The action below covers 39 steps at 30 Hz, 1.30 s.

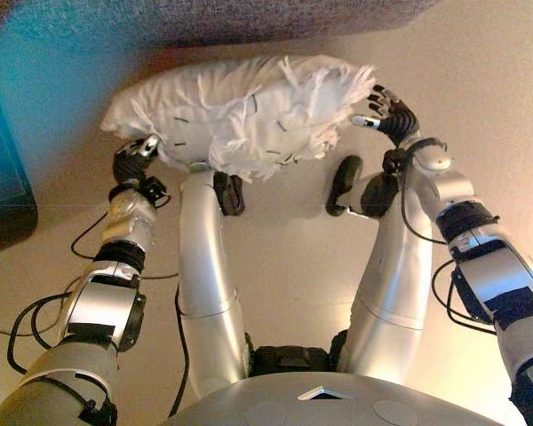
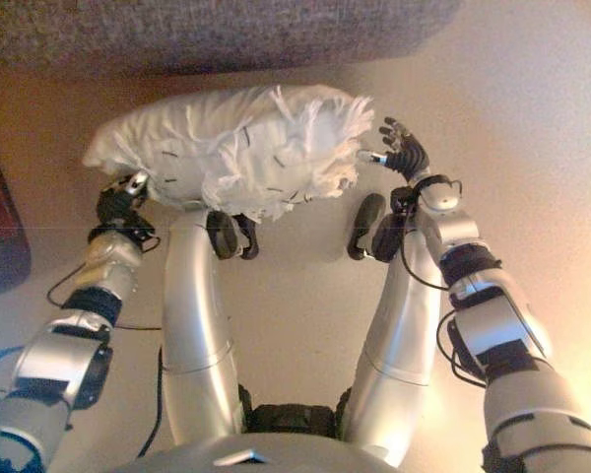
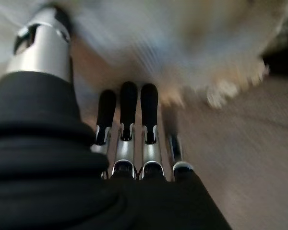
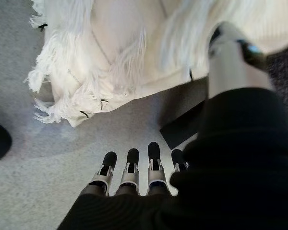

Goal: Pick up the cushion and take it to the sofa

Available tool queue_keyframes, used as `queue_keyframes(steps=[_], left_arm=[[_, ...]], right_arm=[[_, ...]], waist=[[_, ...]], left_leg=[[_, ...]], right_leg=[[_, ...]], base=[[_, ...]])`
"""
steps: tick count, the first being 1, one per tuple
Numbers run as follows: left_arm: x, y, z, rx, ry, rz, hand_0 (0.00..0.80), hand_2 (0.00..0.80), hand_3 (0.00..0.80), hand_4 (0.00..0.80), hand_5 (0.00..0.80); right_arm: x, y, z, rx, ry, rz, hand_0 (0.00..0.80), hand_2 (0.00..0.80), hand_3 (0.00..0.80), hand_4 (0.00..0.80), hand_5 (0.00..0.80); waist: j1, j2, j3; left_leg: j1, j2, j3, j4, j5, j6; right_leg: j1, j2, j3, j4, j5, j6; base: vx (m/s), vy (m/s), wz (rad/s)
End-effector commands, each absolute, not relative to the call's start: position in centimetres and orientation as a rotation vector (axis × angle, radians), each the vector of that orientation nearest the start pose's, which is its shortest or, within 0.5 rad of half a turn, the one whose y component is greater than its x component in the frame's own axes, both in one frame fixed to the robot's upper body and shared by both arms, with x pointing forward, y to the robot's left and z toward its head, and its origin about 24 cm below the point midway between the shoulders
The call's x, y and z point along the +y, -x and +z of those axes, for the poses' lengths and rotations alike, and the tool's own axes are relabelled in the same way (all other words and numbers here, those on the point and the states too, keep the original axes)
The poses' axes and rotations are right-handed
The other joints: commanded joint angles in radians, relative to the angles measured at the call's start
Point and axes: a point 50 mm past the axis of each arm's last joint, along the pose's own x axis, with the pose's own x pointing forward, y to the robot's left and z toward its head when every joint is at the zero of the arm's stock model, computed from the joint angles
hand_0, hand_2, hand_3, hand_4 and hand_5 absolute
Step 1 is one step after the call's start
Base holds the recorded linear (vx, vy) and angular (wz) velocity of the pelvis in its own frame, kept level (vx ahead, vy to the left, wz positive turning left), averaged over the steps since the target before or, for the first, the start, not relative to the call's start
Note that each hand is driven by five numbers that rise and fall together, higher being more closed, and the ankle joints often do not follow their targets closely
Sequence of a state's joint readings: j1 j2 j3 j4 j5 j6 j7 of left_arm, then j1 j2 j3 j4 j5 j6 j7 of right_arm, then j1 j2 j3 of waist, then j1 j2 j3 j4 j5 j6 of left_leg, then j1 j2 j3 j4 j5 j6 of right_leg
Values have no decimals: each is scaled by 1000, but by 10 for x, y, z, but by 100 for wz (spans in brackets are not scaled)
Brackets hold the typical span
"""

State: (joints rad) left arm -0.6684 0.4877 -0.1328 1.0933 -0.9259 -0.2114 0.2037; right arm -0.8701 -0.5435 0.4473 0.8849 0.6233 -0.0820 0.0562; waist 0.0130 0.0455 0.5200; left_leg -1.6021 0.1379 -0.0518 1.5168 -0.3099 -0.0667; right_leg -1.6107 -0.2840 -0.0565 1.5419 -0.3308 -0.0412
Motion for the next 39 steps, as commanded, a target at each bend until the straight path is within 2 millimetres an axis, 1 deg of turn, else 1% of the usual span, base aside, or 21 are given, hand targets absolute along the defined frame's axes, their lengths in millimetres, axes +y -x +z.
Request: queue_keyframes(steps=[1,2,4,6,7,10,12,16,18,22,24,28,31,35,39], left_arm=[[318,-328,50,102,393,776,0,0,0,0,0],[320,-328,54,66,381,805,0,0,0,0,0],[317,-329,62,4,332,788,0,0,0,0,0],[308,-332,69,-36,308,759,0,0,0,0,0],[298,-334,74,-78,299,712,0,0,0,0,0],[286,-331,74,-113,306,653,0,0,0,0,0],[284,-328,71,-108,294,628,0,0,0,0,0],[276,-326,63,-64,123,528,0,0,0,0,0],[270,-327,64,-69,59,447,0,0,0,0,0],[255,-334,73,-83,-29,264,0,0,0,0,0],[250,-339,77,-71,-46,218,0,0,0,0,0],[247,-348,83,-37,-40,182,0,0,0,0,0],[242,-354,86,-12,-56,125,0,0,0,0,0],[234,-358,85,26,-71,71,0,0,0,0,0],[232,-363,84,82,-77,76,0,0,0,0,0]], right_arm=[[-203,-391,128,17,116,127,0,0,0,0,0],[-201,-389,124,25,106,129,0,0,0,0,0],[-198,-385,116,38,94,135,0,0,0,0,0],[-195,-381,111,44,90,141,0,0,0,0,0],[-193,-377,105,56,102,146,0,0,0,0,0],[-195,-370,93,94,144,156,0,0,0,0,0],[-198,-368,90,110,156,160,0,0,0,0,0],[-198,-369,94,112,144,173,0,0,0,0,0],[-197,-368,95,113,142,182,0,0,0,0,0],[-203,-365,95,116,92,196,0,0,0,0,0],[-206,-366,98,115,62,186,0,0,0,0,0],[-208,-371,105,105,34,184,0,0,0,0,0],[-200,-375,113,88,7,216,0,0,0,0,0],[-192,-376,117,93,16,236,0,0,0,0,0],[-184,-379,121,103,15,254,0,0,0,0,0]], waist=[[1,-3,0],[2,-8,0],[5,-16,0],[8,-20,0],[12,-21,0],[17,-16,0],[20,-12,0],[24,-6,0],[21,-8,0],[13,-4,0],[8,0,0],[-1,5,0],[-8,4,0],[-10,6,0],[-13,3,0]], left_leg=[[34,13,88,38,-111,91],[34,13,86,44,-115,91],[34,14,81,51,-116,90],[34,15,78,54,-114,90],[34,15,73,54,-109,90],[34,17,68,63,-102,89],[36,18,65,72,-100,88],[34,25,65,87,-97,84],[34,32,68,92,-95,86],[34,45,81,98,-94,89],[33,51,88,101,-94,91],[33,62,100,114,-97,97],[33,70,111,127,-99,101],[32,81,118,138,-99,104],[32,91,121,148,-94,106]], right_leg=[[66,-3,68,8,-68,-17],[63,-7,70,15,-70,-17],[62,-11,72,22,-68,-16],[64,-14,70,21,-63,-14],[68,-18,68,18,-56,-10],[78,-27,68,18,-44,-4],[82,-31,71,24,-41,-1],[83,-39,74,37,-37,1],[79,-37,77,44,-35,-1],[70,-31,87,51,-26,-1],[68,-32,94,54,-24,-2],[64,-34,105,63,-21,-5],[58,-37,113,71,-16,-10],[56,-38,119,76,-11,-14],[50,-41,125,86,-4,-17]], base=[[59,-39,15],[53,-36,16],[51,-49,14],[39,-47,4],[34,-41,2],[33,-20,2],[31,-8,6],[9,10,3],[11,50,-2],[5,66,-3],[11,70,0],[16,60,1],[9,41,1],[4,16,1],[0,0,0]])
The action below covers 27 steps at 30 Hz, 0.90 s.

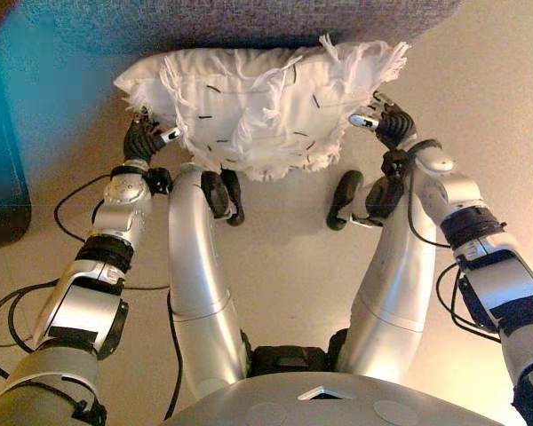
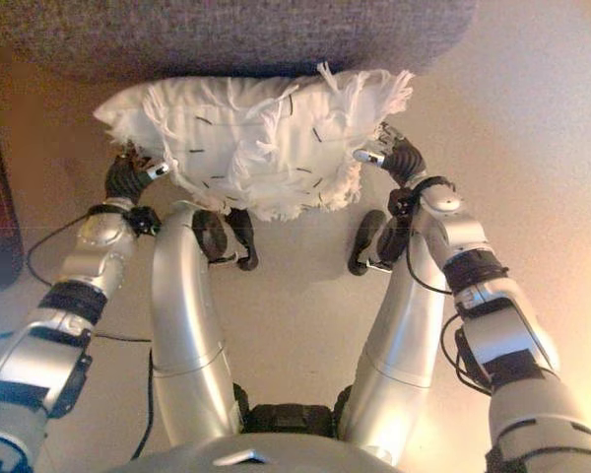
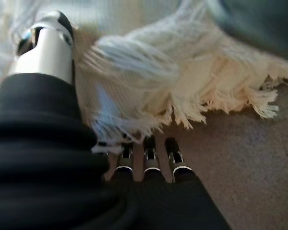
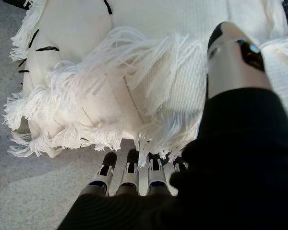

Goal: Pick up the cushion and take it to the sofa

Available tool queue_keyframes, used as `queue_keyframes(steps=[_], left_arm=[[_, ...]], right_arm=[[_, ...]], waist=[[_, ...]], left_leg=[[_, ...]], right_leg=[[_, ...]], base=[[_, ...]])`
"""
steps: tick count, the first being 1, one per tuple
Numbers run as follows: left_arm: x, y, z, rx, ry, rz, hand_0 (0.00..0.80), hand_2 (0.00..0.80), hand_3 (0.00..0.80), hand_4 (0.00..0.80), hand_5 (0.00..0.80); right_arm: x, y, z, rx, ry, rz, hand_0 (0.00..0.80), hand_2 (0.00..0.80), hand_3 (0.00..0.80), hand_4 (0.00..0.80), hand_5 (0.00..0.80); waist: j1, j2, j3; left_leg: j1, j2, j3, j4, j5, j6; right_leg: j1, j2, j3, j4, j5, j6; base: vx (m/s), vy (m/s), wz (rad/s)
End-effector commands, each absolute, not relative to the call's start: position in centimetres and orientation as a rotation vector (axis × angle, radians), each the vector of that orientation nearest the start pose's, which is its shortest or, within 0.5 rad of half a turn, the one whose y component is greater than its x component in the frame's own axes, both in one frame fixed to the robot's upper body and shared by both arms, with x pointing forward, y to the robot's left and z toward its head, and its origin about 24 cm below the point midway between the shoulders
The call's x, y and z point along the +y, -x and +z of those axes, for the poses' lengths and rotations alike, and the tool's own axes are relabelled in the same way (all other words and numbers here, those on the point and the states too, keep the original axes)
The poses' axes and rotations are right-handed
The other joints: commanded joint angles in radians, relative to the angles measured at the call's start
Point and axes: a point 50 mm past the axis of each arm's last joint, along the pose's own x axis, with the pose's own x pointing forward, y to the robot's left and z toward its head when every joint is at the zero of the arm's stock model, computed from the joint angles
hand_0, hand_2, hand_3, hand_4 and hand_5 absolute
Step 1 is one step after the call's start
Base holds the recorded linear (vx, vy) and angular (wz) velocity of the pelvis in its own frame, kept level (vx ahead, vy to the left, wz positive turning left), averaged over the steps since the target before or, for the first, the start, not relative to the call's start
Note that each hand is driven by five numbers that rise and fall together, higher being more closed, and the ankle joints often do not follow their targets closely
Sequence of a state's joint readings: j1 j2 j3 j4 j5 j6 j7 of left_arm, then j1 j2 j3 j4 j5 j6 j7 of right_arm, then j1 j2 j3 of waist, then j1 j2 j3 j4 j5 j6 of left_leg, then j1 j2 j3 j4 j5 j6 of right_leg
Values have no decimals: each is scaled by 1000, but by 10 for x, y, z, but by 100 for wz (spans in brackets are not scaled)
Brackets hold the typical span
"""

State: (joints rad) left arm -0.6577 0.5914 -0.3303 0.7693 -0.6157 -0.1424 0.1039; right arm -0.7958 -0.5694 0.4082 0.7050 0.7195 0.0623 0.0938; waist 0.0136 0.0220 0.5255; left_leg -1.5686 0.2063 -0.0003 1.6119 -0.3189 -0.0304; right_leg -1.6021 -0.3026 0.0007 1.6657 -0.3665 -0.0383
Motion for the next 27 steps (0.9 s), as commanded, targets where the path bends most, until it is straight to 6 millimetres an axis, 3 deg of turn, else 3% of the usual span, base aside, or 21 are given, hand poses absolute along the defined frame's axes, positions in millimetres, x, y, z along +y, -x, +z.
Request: queue_keyframes(steps=[1,7,12,16,17,19,21,22,24,27], left_arm=[[232,-365,86,89,-66,88,0,0,0,0,0],[228,-376,103,56,-49,32,0,0,0,0,0],[193,-382,119,6,66,-202,0,0,0,0,0],[175,-382,123,3,80,-285,0,0,0,0,0],[171,-383,125,2,85,-294,0,0,0,0,0],[166,-383,127,-1,109,-296,0,0,0,0,0],[162,-383,127,-2,153,-309,0,0,0,0,0],[160,-383,127,-6,174,-316,119,119,119,119,119],[157,-381,126,-15,191,-327,800,800,800,800,800],[153,-380,126,-33,196,-333,800,800,800,800,800]], right_arm=[[-181,-380,122,104,20,262,0,0,0,0,0],[-165,-383,129,107,19,311,0,0,0,0,0],[-151,-382,133,112,15,349,0,0,0,0,0],[-140,-381,133,113,13,391,0,0,0,0,0],[-137,-381,133,111,0,396,169,169,169,169,169],[-134,-381,135,104,-9,401,800,800,800,800,800],[-129,-381,136,106,-5,417,800,800,800,800,800],[-127,-381,136,106,1,430,800,800,800,800,800],[-124,-380,135,104,-8,445,800,800,800,800,800],[-116,-377,135,98,-32,494,800,800,800,800,800]], waist=[[-15,24,-5],[-24,10,-5],[-29,7,-5],[-30,9,-5],[-30,7,-5],[-30,5,-5],[-28,5,-5],[-27,4,-5],[-24,3,-5],[-22,3,-5]], left_leg=[[-1,26,72,54,-83,70],[-1,37,77,59,-72,73],[-1,46,87,70,-70,79],[-1,52,87,82,-70,83],[-1,54,87,87,-71,82],[-1,58,87,94,-71,82],[-1,59,84,99,-72,83],[-1,61,81,104,-73,83],[-1,61,78,111,-73,81],[-1,61,73,109,-71,78]], right_leg=[[39,-22,71,-35,34,-21],[33,-19,79,-31,43,-29],[34,-16,86,-28,49,-35],[34,-20,88,-24,52,-37],[34,-21,89,-22,54,-38],[34,-23,89,-18,54,-38],[34,-25,88,-14,54,-40],[34,-27,87,-11,52,-41],[34,-29,85,-9,54,-41],[34,-29,84,-11,55,-42]], base=[[0,0,0],[0,0,0],[0,0,0],[8,-12,1],[21,-36,1],[20,-38,-1],[8,-16,-1],[0,0,0],[7,-6,-2],[3,-5,-1]])
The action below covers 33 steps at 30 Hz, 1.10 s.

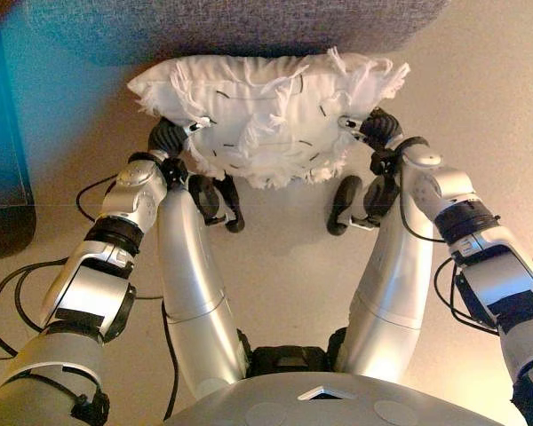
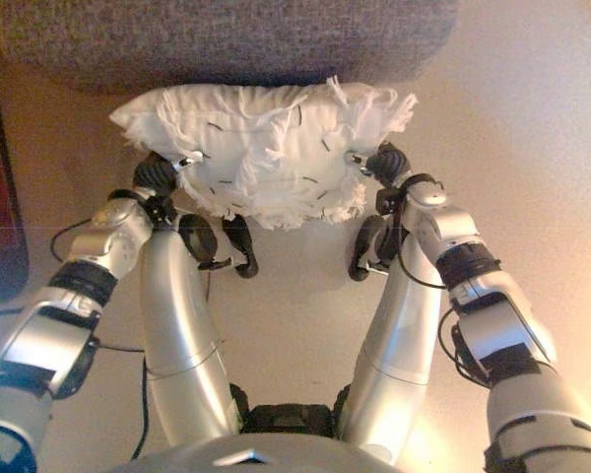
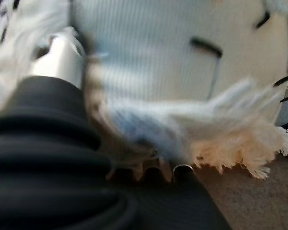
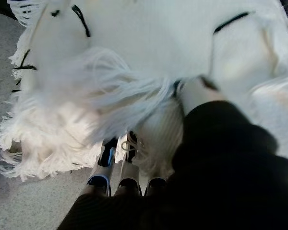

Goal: Pick up the cushion and take it to the sofa

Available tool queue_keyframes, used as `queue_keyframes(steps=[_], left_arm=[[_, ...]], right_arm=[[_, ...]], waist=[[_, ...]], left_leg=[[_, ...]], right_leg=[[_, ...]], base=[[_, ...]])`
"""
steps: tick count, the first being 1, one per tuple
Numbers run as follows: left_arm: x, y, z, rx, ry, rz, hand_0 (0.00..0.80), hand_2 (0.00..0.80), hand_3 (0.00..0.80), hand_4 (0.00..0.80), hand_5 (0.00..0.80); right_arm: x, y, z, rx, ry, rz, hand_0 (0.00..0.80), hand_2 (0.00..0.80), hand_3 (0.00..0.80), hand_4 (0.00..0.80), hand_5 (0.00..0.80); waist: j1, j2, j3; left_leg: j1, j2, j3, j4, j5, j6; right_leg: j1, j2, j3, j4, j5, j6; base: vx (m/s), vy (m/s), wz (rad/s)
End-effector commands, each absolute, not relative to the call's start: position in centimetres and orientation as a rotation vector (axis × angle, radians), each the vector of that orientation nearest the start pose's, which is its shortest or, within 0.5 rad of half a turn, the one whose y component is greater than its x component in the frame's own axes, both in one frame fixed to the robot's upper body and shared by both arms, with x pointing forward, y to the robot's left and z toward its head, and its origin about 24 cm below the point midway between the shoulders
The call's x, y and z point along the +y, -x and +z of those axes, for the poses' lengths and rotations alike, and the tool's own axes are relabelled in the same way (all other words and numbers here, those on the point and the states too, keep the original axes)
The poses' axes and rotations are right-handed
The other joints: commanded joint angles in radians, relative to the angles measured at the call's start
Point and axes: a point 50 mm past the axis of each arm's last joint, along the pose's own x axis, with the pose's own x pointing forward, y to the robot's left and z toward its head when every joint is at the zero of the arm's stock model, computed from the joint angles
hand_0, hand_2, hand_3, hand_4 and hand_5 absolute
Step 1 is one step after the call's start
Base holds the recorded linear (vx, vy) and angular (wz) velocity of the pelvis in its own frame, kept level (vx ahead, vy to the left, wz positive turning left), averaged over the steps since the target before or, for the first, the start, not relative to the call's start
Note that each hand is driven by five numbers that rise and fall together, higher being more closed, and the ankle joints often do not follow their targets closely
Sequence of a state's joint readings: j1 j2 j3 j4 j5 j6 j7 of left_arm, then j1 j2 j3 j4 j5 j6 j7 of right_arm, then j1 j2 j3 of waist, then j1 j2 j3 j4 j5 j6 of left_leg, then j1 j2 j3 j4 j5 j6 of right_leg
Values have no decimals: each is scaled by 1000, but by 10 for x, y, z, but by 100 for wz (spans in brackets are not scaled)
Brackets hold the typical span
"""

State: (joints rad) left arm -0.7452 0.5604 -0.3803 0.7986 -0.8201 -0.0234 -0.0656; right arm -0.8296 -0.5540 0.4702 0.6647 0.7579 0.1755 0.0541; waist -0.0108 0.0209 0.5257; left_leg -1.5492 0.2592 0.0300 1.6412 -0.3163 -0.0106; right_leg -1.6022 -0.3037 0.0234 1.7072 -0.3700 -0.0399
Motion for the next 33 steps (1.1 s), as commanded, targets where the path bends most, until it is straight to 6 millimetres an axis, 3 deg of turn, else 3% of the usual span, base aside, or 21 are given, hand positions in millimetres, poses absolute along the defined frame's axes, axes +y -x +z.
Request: queue_keyframes(steps=[1,11,16,23,28,33], left_arm=[[152,-379,126,-37,198,-331,800,800,800,800,800],[152,-375,125,-75,215,-316,800,800,800,800,800],[150,-374,134,-176,212,-324,800,800,800,800,800],[148,-363,137,-347,193,-251,800,800,800,800,800],[148,-353,141,-460,239,-178,800,800,800,800,800],[149,-341,135,-466,291,-144,800,800,800,800,800]], right_arm=[[-114,-377,136,94,-33,508,800,800,800,800,800],[-112,-373,135,53,-55,530,800,800,800,800,800],[-115,-373,140,-13,-91,507,800,800,800,800,800],[-126,-365,142,-175,-119,460,800,800,800,800,800],[-123,-352,151,-320,-197,458,800,800,800,800,800],[-119,-331,137,-350,-177,402,800,800,800,800,800]], waist=[[3,3,-6],[7,14,-6],[4,31,-6],[-12,35,-6],[-19,30,-6],[-6,11,-66]], left_leg=[[-21,9,43,79,-73,56],[-21,9,35,81,-58,48],[-19,-3,17,-6,-9,28],[203,-38,22,-345,94,-5],[417,-84,48,-629,161,-18],[671,-147,69,-926,224,-16]], right_leg=[[34,-28,62,-54,59,-41],[37,-19,59,-43,62,-47],[64,-4,23,-123,86,-48],[278,24,-12,-475,199,-13],[483,50,-33,-708,276,47],[733,30,-94,-1009,347,95]], base=[[0,0,0],[4,0,-1],[-22,10,-1],[-79,52,-21],[-89,54,-29],[56,16,4]])
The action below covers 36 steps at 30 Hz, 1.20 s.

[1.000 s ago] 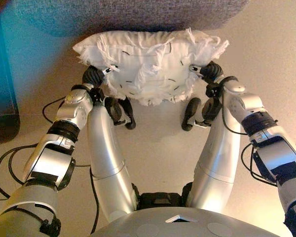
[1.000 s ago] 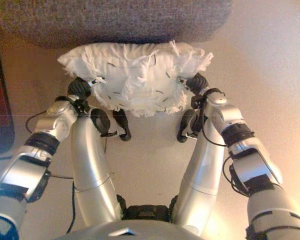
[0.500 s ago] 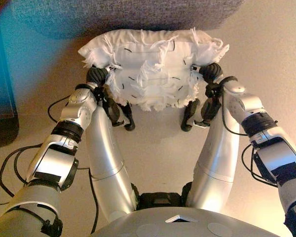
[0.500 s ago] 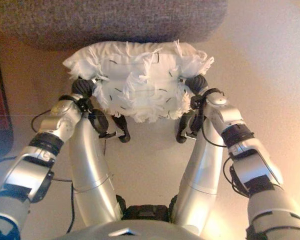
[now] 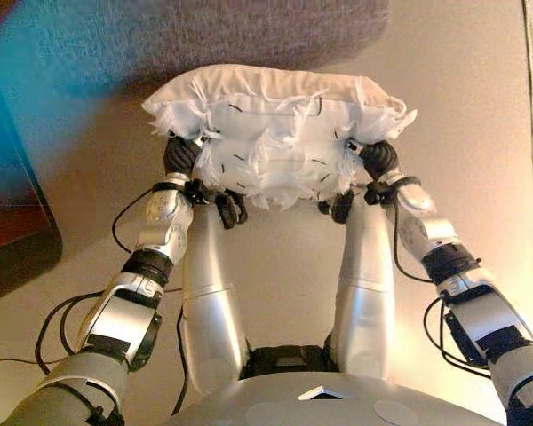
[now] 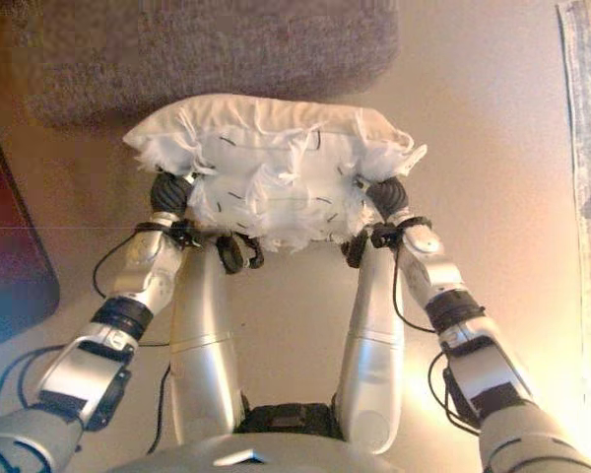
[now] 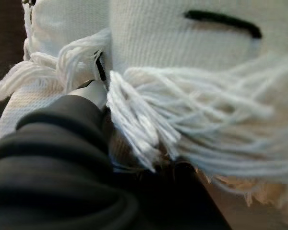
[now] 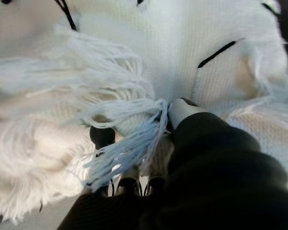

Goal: Pick up the cushion and take it to the sofa

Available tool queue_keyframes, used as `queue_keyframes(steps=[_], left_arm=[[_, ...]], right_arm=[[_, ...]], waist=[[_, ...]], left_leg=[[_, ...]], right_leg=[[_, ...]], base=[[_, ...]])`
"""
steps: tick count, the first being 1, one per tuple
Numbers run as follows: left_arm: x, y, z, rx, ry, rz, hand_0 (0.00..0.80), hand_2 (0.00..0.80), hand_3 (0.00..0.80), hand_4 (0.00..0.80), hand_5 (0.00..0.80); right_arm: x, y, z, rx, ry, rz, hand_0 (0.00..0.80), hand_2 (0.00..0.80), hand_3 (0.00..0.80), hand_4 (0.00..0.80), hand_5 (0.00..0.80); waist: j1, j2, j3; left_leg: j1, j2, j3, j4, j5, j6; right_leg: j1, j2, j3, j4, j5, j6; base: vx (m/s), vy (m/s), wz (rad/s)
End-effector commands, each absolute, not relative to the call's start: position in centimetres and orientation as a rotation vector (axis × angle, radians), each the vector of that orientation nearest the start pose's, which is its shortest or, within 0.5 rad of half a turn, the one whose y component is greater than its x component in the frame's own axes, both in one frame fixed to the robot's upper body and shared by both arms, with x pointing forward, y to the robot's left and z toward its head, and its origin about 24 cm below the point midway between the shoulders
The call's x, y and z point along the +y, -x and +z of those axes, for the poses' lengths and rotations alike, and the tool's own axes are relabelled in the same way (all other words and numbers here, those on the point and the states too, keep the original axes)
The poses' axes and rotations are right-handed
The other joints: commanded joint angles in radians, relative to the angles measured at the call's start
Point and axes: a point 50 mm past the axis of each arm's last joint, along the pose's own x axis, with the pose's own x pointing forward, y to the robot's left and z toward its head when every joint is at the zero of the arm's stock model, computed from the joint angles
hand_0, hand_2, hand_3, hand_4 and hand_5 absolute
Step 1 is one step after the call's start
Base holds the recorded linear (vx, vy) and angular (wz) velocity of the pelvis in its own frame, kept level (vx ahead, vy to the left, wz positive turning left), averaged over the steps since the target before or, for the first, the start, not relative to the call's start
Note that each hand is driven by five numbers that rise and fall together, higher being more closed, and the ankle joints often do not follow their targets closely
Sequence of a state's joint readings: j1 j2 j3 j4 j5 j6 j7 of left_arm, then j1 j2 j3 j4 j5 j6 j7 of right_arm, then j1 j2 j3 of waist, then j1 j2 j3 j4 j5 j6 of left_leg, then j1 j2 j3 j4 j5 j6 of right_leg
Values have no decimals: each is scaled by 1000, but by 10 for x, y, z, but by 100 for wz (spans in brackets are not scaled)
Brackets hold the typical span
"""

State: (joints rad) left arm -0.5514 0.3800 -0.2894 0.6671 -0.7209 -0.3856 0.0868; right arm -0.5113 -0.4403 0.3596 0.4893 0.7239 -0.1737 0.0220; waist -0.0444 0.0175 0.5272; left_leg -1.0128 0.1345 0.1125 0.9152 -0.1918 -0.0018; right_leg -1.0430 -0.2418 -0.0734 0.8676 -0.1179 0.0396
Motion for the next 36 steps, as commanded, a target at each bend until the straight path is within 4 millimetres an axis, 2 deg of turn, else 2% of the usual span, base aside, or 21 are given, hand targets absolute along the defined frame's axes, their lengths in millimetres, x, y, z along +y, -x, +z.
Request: queue_keyframes(steps=[1,5,9,10,11,15,20,24,28,31,33,35,36], left_arm=[[150,-337,129,-450,285,-142,800,800,800,800,800],[149,-326,110,-368,216,-159,800,800,800,800,800],[156,-327,100,-308,210,-106,800,800,800,800,800],[159,-328,100,-302,221,-87,800,800,800,800,800],[161,-327,99,-292,228,-81,800,800,800,800,800],[167,-317,84,-223,206,-52,800,800,800,800,800],[184,-307,61,-86,229,-4,800,800,800,800,800],[195,-302,53,-37,229,30,800,800,800,800,800],[203,-305,53,-24,231,52,800,800,800,800,800],[203,-309,52,-2,208,29,800,800,800,800,800],[200,-313,53,19,189,-2,800,800,800,800,800],[197,-316,51,34,182,-29,800,800,800,800,800],[196,-317,51,38,187,-32,800,800,800,800,800]], right_arm=[[-121,-326,132,-348,-193,396,800,800,800,800,800],[-132,-312,112,-284,-336,381,800,800,800,800,800],[-140,-311,98,-208,-366,317,800,800,800,800,800],[-141,-310,95,-194,-369,308,800,800,800,800,800],[-141,-309,93,-184,-367,306,800,800,800,800,800],[-141,-300,77,-117,-328,283,800,800,800,800,800],[-136,-297,56,28,-315,262,800,800,800,800,800],[-132,-292,45,113,-364,278,800,800,800,800,800],[-128,-295,40,157,-477,258,800,800,800,800,800],[-126,-298,42,140,-490,210,800,800,800,800,800],[-126,-301,45,120,-499,179,800,800,800,800,800],[-128,-302,45,111,-497,142,800,800,800,800,800],[-129,-302,45,111,-501,135,800,800,800,800,800]], waist=[[33,9,-86],[47,-10,-160],[52,-16,-227],[49,-20,-245],[50,-21,-257],[60,-35,-358],[61,-49,-474],[56,-54,-531],[52,-56,-558],[50,-52,-557],[45,-50,-545],[39,-30,-529],[36,-24,-523]], left_leg=[[189,-36,-9,-253,108,-24],[379,-90,0,-410,121,-20],[534,-106,7,-549,141,-10],[555,-114,10,-589,171,-1],[579,-118,8,-610,175,-1],[759,-135,9,-772,203,2],[907,-136,34,-860,202,4],[983,-138,56,-902,191,8],[1021,-148,74,-889,164,17],[1026,-159,73,-861,143,32],[1019,-178,58,-835,125,58],[1015,-184,41,-807,113,78],[1018,-187,32,-804,112,80]], right_leg=[[226,-35,-12,-227,108,23],[431,-38,-54,-418,145,40],[579,-37,-70,-538,164,57],[602,-36,-76,-576,189,54],[624,-34,-77,-594,192,56],[794,-12,-91,-733,217,82],[930,20,-75,-831,224,84],[990,27,-57,-873,233,87],[1021,13,-50,-871,237,90],[1010,-16,-36,-787,252,86],[983,-40,-15,-659,279,85],[913,-56,21,-444,330,63],[887,-53,33,-395,339,57]], base=[[139,5,9],[148,-7,7],[78,23,1],[6,33,-6],[21,22,-14],[150,-3,-3],[256,21,-11],[199,49,-24],[121,71,-17],[58,109,-15],[29,150,4],[35,191,20],[71,224,25]])
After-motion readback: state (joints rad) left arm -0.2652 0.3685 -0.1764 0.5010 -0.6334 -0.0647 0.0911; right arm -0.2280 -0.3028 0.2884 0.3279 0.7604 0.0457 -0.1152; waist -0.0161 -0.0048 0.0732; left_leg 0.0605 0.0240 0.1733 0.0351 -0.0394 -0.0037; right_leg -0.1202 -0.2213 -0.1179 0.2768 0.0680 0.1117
